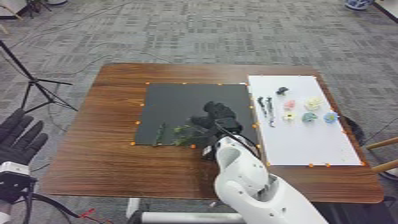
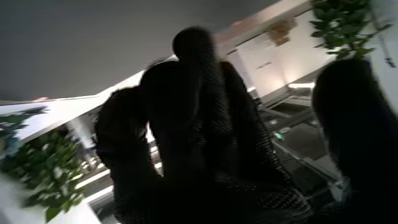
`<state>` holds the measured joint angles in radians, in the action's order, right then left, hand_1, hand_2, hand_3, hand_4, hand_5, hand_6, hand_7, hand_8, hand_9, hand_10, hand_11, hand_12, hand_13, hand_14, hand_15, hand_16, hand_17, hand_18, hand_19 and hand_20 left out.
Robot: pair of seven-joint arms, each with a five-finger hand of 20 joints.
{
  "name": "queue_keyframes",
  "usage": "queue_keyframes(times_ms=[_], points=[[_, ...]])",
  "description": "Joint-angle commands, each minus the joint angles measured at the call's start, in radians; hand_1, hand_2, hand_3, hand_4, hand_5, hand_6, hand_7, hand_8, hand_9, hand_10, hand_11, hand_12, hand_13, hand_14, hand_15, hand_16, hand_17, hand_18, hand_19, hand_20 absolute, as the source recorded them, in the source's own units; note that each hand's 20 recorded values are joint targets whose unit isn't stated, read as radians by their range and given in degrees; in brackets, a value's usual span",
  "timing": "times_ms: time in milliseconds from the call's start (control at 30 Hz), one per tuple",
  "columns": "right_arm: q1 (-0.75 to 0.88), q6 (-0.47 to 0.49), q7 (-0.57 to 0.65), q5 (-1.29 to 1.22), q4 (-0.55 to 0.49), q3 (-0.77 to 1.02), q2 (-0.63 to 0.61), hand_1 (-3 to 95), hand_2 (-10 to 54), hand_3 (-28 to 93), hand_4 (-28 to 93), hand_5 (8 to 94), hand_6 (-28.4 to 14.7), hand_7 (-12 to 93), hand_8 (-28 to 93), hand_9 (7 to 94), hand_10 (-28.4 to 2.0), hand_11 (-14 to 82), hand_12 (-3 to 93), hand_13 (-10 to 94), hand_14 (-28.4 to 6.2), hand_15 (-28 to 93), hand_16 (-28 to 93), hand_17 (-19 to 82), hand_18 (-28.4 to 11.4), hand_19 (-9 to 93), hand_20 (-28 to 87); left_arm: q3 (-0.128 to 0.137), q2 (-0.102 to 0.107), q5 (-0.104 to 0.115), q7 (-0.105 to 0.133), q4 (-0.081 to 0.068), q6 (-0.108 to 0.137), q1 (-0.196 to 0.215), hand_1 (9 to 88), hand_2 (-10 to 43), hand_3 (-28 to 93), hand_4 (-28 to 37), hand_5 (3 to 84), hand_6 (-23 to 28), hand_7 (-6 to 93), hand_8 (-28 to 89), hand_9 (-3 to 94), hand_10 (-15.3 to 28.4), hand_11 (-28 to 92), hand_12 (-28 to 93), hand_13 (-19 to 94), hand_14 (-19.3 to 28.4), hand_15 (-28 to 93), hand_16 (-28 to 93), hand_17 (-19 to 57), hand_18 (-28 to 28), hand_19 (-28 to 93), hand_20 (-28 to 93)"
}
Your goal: Arrange flowers
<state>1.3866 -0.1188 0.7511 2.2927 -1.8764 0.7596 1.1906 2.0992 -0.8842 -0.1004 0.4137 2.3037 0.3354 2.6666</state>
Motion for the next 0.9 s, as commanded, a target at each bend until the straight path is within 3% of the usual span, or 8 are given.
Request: queue_keyframes(times_ms=[33,133,267,367,500,667,800,900], points=[[0.061,0.352,-0.162,-0.297,-0.079,0.192,0.027,23.5,11.8,74,-18,64.6,-7.8,27,-9,45.8,-27.0,12.6,15.9,57,-18.6,79,27,27,-28.1,79,34,0.013,-0.015,0.009,0.015,0.011,0.000,0.033,23.3,18.3,71,-28.3,33.3,7.0,7.9,-7,26.7,11.2,10,13,19,12.0,17,-1,-3.5,9.4,14,12],[0.064,0.409,-0.214,-0.161,-0.084,0.173,0.026,23.4,14.0,74,-18,70.3,-6.9,29,-10,42.3,-27.7,10.8,14.3,55,-19.9,81,27,25,-28.1,77,34,0.001,-0.010,0.002,0.005,0.009,-0.001,0.018,23.4,18.6,71,-28.3,33.3,7.0,7.9,-7,26.8,11.2,10,12,19,12.0,18,-1,-3.5,9.5,15,12],[0.065,0.479,-0.209,-0.179,-0.098,0.183,0.033,23.6,13.9,76,-17,73.9,-6.3,28,-10,42.4,-26.9,10.4,13.4,55,-20.3,82,26,25,-28.3,77,36,0.001,-0.008,0.003,0.002,0.006,0.000,0.011,23.5,18.6,71,-28.3,33.3,7.0,8.0,-7,26.9,11.5,10,12,19,12.0,18,-1,-3.6,9.5,15,12],[0.066,0.548,-0.224,-0.154,-0.096,0.192,0.040,24.1,14.0,76,-16,75.8,-6.2,26,-10,43.0,-26.5,10.3,13.1,55,-20.6,82,26,24,-28.3,76,36,0.006,-0.010,-0.012,-0.006,0.007,-0.005,0.016,23.4,19.1,72,-27.8,33.3,7.0,7.9,-7,26.9,11.5,10,12,19,12.0,18,-1,-3.6,9.5,15,12],[0.060,0.502,-0.211,-0.132,-0.084,0.162,0.034,25.3,14.2,76,-16,71.2,-5.9,13,-11,44.5,-25.6,11.3,13.9,54,-20.7,82,26,24,-28.4,76,38,0.002,-0.006,0.003,0.002,0.006,0.002,0.015,23.7,19.5,72,-26.6,33.3,7.0,8.0,-7,26.9,11.4,10,12,19,12.0,17,-1,-3.5,9.4,14,12],[0.048,0.529,-0.163,-0.119,-0.071,0.152,0.038,27.0,15.5,76,-16,65.0,-6.0,10,-11,49.8,-24.7,16.6,16.8,54,-20.0,81,25,25,-28.2,76,38,-0.003,-0.004,0.003,-0.002,0.006,0.000,0.012,23.9,19.6,72,-26.3,33.4,7.0,8.0,-7,26.9,11.4,10,12,19,12.0,18,-1,-3.6,9.5,15,12],[0.056,0.478,-0.149,-0.095,-0.067,0.142,0.033,28.5,15.8,79,-16,69.8,-5.3,11,-11,42.5,-25.9,12.4,15.1,52,-20.3,81,25,25,-28.2,77,37,0.000,-0.005,0.005,-0.010,0.004,0.003,0.011,24.0,19.6,72,-26.4,33.4,7.0,8.2,-7,26.9,11.5,10,12,19,12.1,18,-1,-3.6,9.5,15,12],[0.063,0.509,-0.134,-0.095,-0.050,0.145,0.050,28.7,15.8,78,-16,71.1,-5.2,11,-11,43.3,-25.4,12.4,14.4,52,-20.4,81,24,26,-28.1,77,37,-0.001,-0.005,-0.002,-0.020,0.001,0.000,0.013,24.0,19.5,71,-26.7,33.4,7.0,8.2,-7,27.0,11.5,10,12,19,12.1,18,-1,-3.6,9.6,15,12]])
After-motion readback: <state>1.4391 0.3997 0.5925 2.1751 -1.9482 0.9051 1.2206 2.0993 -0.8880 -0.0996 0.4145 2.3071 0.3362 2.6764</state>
